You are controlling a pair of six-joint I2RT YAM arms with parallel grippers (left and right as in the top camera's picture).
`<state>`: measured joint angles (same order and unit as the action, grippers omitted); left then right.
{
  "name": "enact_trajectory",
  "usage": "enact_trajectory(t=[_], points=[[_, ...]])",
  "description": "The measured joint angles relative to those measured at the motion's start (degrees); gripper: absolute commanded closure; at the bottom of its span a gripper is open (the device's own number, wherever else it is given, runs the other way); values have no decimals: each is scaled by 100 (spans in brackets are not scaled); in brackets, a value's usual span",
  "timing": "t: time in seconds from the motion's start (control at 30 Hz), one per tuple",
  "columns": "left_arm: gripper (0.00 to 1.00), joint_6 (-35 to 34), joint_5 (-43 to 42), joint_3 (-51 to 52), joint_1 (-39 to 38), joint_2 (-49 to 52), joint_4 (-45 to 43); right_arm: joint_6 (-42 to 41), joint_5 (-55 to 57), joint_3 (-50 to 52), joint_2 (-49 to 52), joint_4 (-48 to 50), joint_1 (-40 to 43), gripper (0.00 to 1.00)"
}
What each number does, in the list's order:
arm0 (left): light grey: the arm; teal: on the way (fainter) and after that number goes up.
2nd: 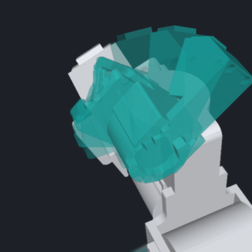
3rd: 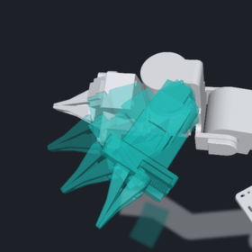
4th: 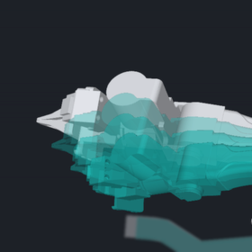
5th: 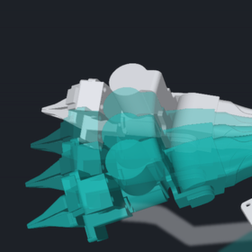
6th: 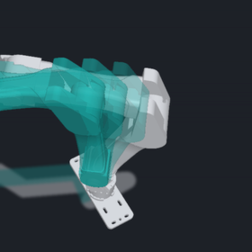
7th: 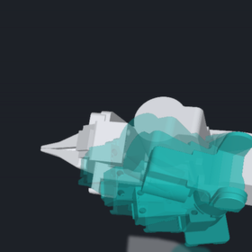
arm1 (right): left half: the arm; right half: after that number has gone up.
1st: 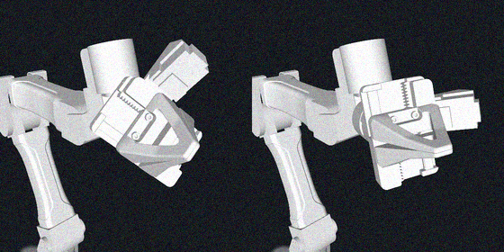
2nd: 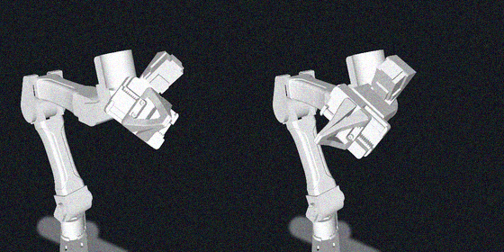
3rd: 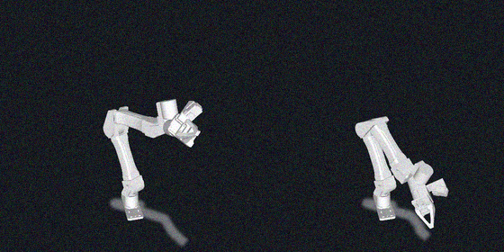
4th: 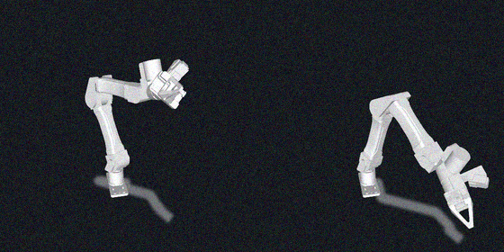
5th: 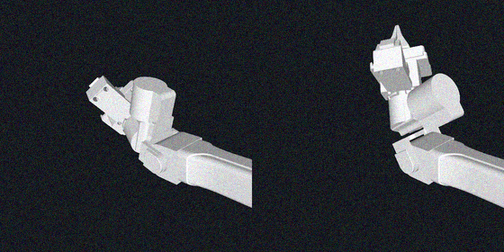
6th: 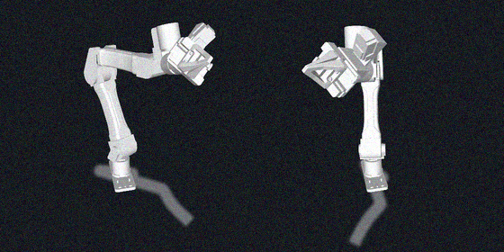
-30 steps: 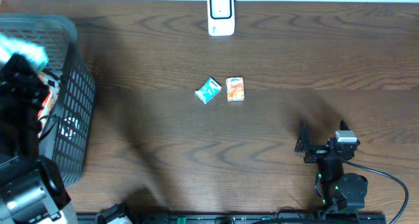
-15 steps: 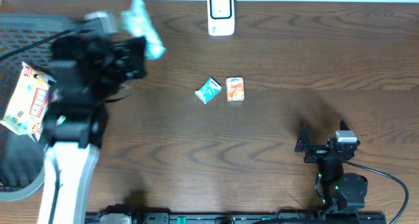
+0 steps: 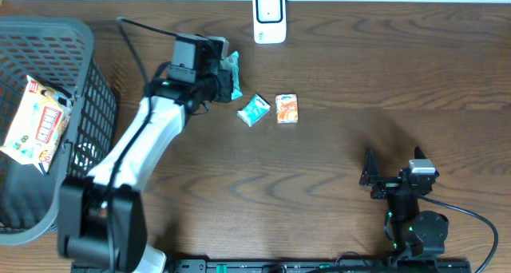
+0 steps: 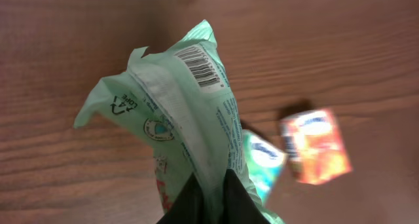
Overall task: Scan the item barcode
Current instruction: 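Carry the mint-green wrapper out and drop it left of the teal pack, then reach the left gripper into the basket and grasp the large snack bag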
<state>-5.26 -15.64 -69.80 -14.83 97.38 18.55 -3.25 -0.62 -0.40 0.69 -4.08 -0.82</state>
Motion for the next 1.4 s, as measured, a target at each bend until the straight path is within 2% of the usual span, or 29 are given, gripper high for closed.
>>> enact_trajectory(t=[0.03, 0.4, 0.47, 0.53, 0.67, 0.83, 0.93, 0.97, 1.1, 1.23, 1.4], points=[[72, 26, 96, 0, -20, 122, -46, 0, 0, 0, 0, 2, 0, 1], [66, 59, 413, 0, -28, 457, -101, 0, 0, 0, 0, 0, 0, 1], [58, 52, 424, 0, -28, 439, -103, 0, 0, 0, 0, 0, 0, 1], [57, 35, 442, 0, -28, 376, -101, 0, 0, 0, 0, 0, 0, 1], [44, 26, 442, 0, -2, -140, -98, 0, 0, 0, 0, 0, 0, 1], [36, 13, 446, -9, 262, -1412, -120, 0, 0, 0, 0, 0, 0, 1], [32, 11, 566, -22, 638, -2199, -170, 0, 0, 0, 0, 0, 0, 1], [27, 11, 654, -26, 787, -2417, -179, 0, -2, 0, 0, 0, 0, 1], [19, 4, 1392, -37, 1589, -3274, -184, 0, 0, 0, 0, 0, 0, 1], [19, 44, 2404, -37, 2409, -3724, -184, 2, 0, 0, 0, 2, 0, 1], [18, 520, 3397, -39, 3578, -3679, -98, 0, 0, 0, 0, 2, 0, 1]])
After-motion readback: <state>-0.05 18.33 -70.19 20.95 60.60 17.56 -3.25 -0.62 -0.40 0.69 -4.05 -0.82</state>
